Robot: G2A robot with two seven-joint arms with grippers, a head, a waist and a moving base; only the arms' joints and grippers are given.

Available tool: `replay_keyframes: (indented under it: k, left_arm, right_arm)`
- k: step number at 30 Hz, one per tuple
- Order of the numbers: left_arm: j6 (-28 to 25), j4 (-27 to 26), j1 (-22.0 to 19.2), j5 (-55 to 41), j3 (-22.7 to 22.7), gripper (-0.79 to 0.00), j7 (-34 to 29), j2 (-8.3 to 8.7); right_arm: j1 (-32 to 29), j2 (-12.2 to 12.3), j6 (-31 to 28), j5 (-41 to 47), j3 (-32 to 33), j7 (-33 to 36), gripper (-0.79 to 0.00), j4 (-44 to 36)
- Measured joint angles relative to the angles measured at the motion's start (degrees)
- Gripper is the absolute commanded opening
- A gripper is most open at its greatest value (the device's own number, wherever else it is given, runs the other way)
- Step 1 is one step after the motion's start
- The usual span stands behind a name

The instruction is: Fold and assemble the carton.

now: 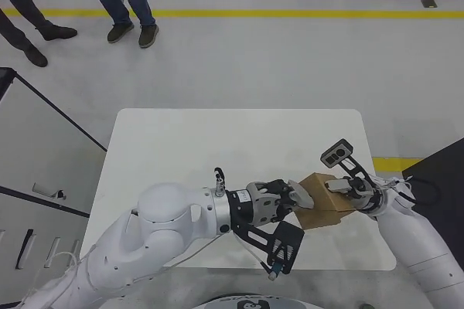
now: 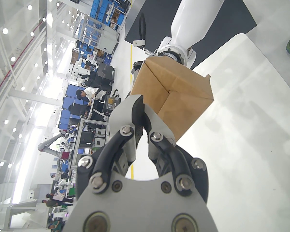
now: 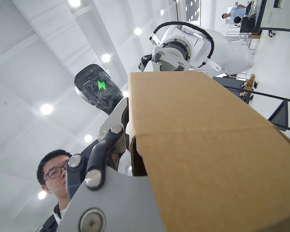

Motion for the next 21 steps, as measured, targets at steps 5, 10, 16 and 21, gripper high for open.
replay_keyframes:
  k: [5,10,16,21]
  left_arm:
    - [0.3,-0.4,0.4,0.6,-0.8,-0.785,0.6,0.19]
    - [0.3,-1.6,1.3,0.9,-1.6,0.0,-1.0,0.36]
    - [0.2,-2.6,1.4,1.9,-1.6,0.0,-2.9,0.38]
    - [1.5,-1.8,2.3,0.3,-2.3,0.0,-2.8,0.35]
  right_arm:
    - [-0.2,0.6,-1.0,0.1,0.9,0.0,-0.785,0.3]
    - [-0.6,1.5,-2.4,-1.7,4.0,0.0,-0.785,1.5]
    - [-0.8,2.0,-3.5,-3.3,6.6,0.0,-0.785,2.1]
    - [-0.8,1.9,-3.5,-3.4,6.6,-0.1,-0.785,2.1]
